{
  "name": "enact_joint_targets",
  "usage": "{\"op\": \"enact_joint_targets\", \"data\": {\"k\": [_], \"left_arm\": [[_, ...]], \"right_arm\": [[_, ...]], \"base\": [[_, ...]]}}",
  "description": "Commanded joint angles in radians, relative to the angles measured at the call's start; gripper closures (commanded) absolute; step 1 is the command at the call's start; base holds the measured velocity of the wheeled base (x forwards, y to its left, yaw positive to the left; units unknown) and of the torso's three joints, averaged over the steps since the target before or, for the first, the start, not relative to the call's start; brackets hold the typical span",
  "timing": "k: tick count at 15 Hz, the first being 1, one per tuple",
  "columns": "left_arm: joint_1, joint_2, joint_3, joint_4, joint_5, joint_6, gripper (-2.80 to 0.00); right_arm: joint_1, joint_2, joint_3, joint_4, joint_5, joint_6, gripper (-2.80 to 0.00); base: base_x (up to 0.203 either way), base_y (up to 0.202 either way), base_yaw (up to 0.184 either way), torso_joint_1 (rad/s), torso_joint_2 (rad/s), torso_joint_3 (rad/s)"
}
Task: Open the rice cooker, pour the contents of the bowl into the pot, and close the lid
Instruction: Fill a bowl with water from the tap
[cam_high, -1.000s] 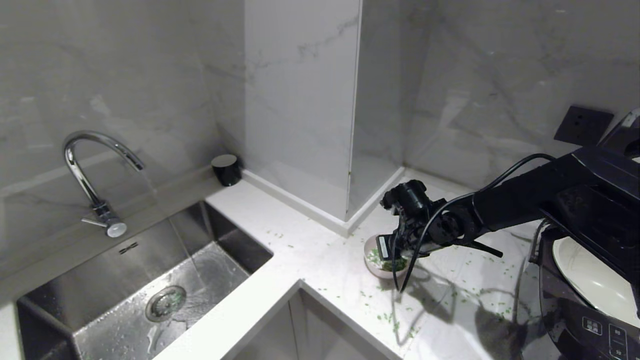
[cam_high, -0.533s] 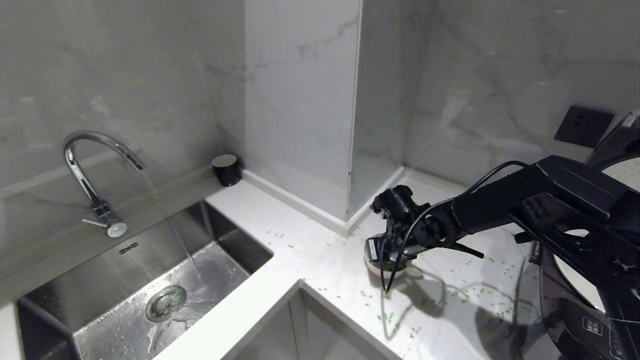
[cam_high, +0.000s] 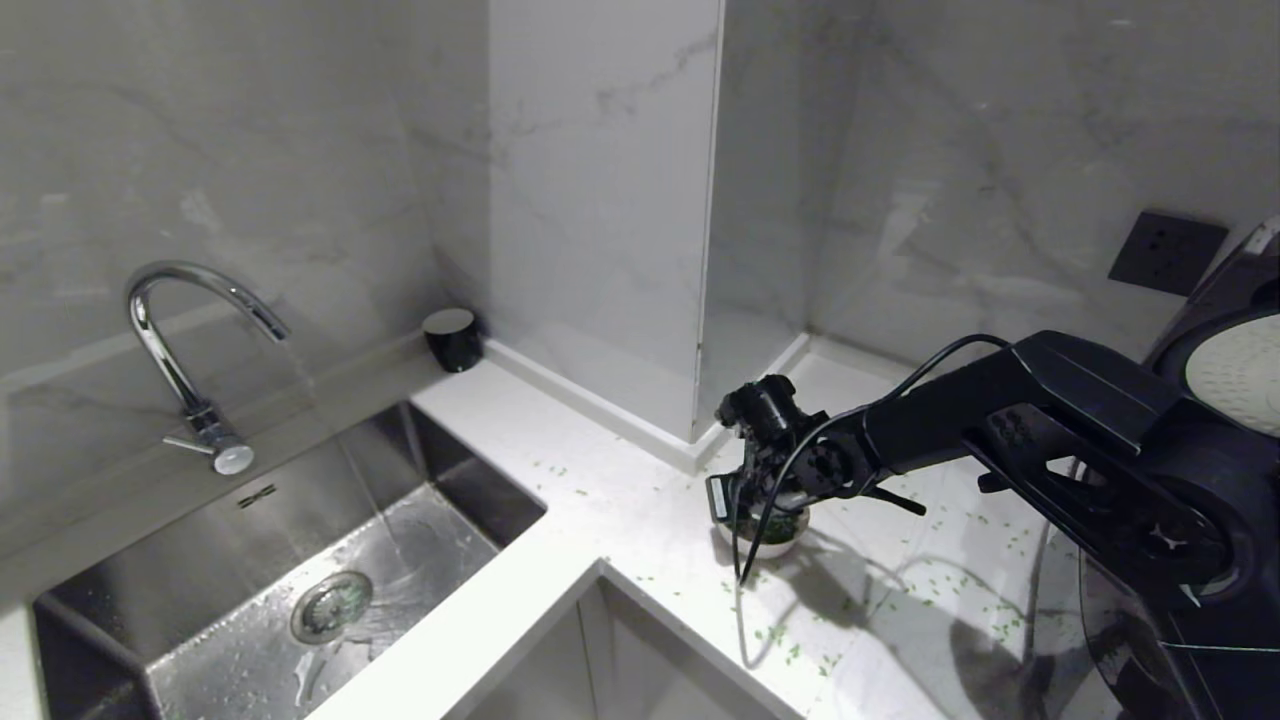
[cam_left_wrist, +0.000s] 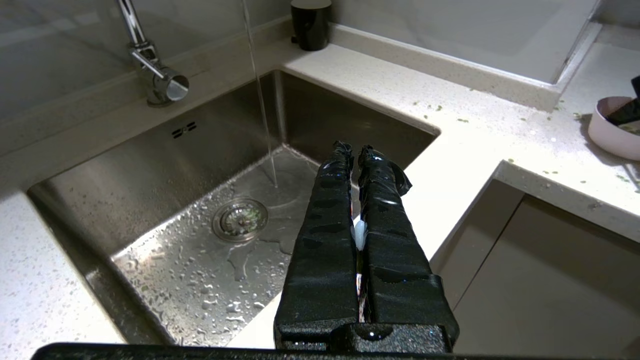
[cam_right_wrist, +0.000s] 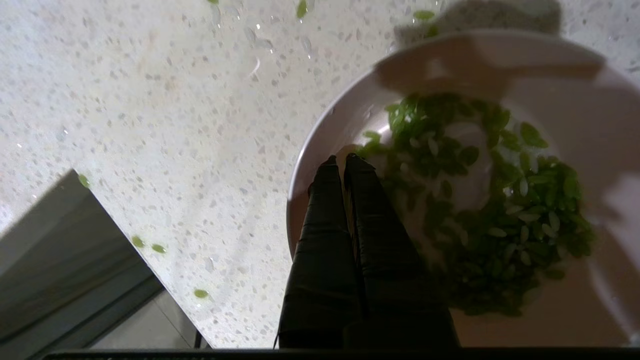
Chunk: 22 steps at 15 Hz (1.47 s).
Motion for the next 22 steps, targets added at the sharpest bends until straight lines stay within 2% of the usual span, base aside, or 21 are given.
{"op": "enact_joint_targets", "data": {"k": [1, 6, 19, 22], "left_arm": [[0.000, 0.000, 0.012, -0.001, 0.000, 0.000, 0.00], [0.000, 0.000, 0.012, -0.001, 0.000, -0.001, 0.00], [0.003, 0.000, 0.012, -0.002, 0.002, -0.003, 0.00], [0.003, 0.000, 0.012, -0.002, 0.002, -0.003, 0.00]], "right_arm": [[0.026, 0.001, -0.031, 0.000, 0.000, 0.023, 0.00], [0.099, 0.026, -0.093, 0.007, -0.005, 0.034, 0.00], [0.186, 0.150, -0.307, 0.007, -0.016, 0.039, 0.00], [0.207, 0.192, -0.375, 0.006, -0.065, 0.039, 0.00]], "base": [[0.000, 0.000, 0.000, 0.000, 0.00, 0.000], [0.000, 0.000, 0.000, 0.000, 0.00, 0.000], [0.000, 0.000, 0.000, 0.000, 0.00, 0.000], [0.000, 0.000, 0.000, 0.000, 0.00, 0.000]]}}
